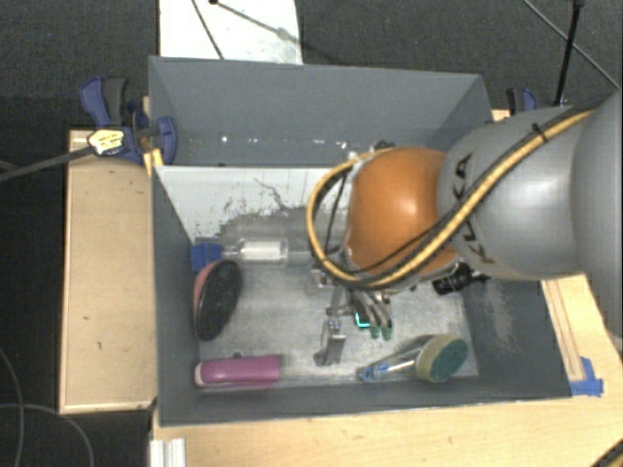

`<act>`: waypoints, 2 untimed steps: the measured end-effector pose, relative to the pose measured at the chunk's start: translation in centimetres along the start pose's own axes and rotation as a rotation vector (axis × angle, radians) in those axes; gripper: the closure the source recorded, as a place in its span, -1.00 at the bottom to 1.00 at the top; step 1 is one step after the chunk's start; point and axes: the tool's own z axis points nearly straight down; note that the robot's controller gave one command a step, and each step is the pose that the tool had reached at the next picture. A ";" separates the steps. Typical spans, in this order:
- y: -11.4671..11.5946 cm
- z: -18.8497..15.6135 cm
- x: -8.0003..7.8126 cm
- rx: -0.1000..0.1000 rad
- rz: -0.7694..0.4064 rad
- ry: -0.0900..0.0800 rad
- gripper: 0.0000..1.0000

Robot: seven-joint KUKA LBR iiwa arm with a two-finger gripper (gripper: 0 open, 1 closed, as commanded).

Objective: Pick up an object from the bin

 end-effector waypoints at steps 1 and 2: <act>3.3 4.9 -1.4 0.000 0.086 -0.001 -1.00; 4.6 5.7 -0.5 0.009 0.101 -0.004 -1.00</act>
Offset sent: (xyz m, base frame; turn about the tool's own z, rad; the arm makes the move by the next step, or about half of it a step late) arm 0.0139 0.0315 -0.0475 0.0868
